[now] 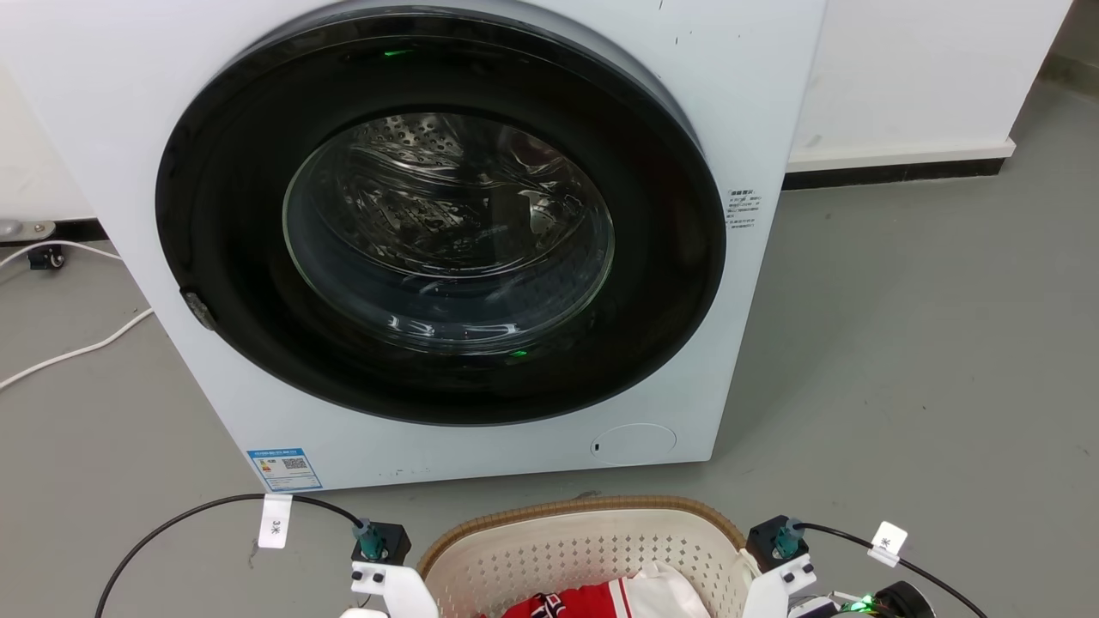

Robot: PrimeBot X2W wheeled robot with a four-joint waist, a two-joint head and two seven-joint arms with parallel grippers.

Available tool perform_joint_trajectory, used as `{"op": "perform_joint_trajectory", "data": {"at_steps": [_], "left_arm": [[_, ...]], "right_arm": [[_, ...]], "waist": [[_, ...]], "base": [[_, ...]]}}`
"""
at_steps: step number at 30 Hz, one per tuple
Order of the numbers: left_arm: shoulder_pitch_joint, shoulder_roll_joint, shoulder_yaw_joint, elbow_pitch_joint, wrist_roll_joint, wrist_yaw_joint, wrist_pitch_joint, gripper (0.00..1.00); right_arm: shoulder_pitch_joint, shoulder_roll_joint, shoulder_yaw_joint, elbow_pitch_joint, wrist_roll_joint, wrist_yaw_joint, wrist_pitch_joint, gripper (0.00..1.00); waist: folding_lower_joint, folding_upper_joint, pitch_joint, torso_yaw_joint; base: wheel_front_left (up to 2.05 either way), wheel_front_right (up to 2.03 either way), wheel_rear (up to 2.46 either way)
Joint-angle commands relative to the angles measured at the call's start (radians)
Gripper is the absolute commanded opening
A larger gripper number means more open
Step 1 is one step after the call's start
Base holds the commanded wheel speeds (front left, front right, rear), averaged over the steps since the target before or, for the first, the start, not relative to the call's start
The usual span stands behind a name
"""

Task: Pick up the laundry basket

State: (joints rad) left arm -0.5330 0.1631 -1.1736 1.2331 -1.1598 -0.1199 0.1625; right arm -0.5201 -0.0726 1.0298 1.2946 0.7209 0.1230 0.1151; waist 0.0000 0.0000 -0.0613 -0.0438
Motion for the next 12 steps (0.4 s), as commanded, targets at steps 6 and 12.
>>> {"op": "perform_joint_trajectory", "data": {"at_steps": [6,12], "left_arm": [[-0.018,-0.018,-0.013,-0.013,-0.010,-0.019,-0.010,0.00],[-0.017,-0.017,-0.021,-0.012,-0.019,-0.019,-0.008,0.00]], "right_arm": [[-0.015,0.016,0.012,-0.011,0.004,0.014,-0.008,0.00],[-0.016,0.016,0.016,-0.011,0.006,0.014,-0.009,0.00]], "waist": [[0.0000,0.0000,0.000,0.001],[0.0000,0.0000,0.000,0.000]], "base": [[0.00,0.00,0.00],[0.00,0.00,0.00]]}}
